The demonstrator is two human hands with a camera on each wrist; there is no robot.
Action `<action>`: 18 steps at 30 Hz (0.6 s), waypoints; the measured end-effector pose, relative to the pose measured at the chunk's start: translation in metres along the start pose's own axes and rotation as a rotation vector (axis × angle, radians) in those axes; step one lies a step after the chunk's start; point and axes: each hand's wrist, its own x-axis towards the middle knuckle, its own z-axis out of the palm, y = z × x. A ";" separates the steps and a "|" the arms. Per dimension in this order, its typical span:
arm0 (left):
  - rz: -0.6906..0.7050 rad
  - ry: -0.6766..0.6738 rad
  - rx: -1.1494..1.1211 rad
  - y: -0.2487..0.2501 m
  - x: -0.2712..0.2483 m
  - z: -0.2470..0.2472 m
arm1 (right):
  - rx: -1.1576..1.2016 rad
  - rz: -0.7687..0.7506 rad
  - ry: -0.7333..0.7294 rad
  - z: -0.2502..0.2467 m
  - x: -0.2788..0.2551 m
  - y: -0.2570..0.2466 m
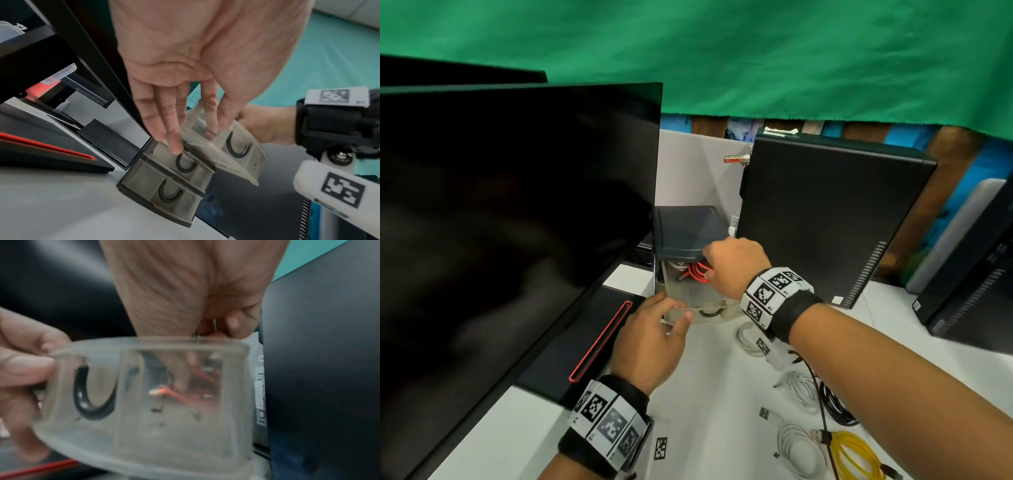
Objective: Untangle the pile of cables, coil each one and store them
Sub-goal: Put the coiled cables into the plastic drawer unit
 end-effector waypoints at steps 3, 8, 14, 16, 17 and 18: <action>0.000 -0.005 0.017 0.003 0.000 -0.002 | 0.288 0.098 0.132 0.002 -0.013 0.018; 0.002 0.010 0.038 0.005 -0.001 -0.002 | 0.591 0.514 0.194 0.026 -0.031 0.072; 0.005 0.024 0.020 0.002 -0.001 0.000 | 0.399 0.216 -0.496 0.081 -0.056 0.055; 0.007 0.018 0.015 0.001 -0.001 0.000 | 0.336 0.156 -0.527 0.093 -0.056 0.047; 0.009 0.018 0.013 0.000 0.000 0.000 | 0.313 0.149 -0.511 0.097 -0.055 0.046; 0.012 0.020 0.013 0.000 0.000 0.001 | 0.305 0.150 -0.490 0.100 -0.054 0.045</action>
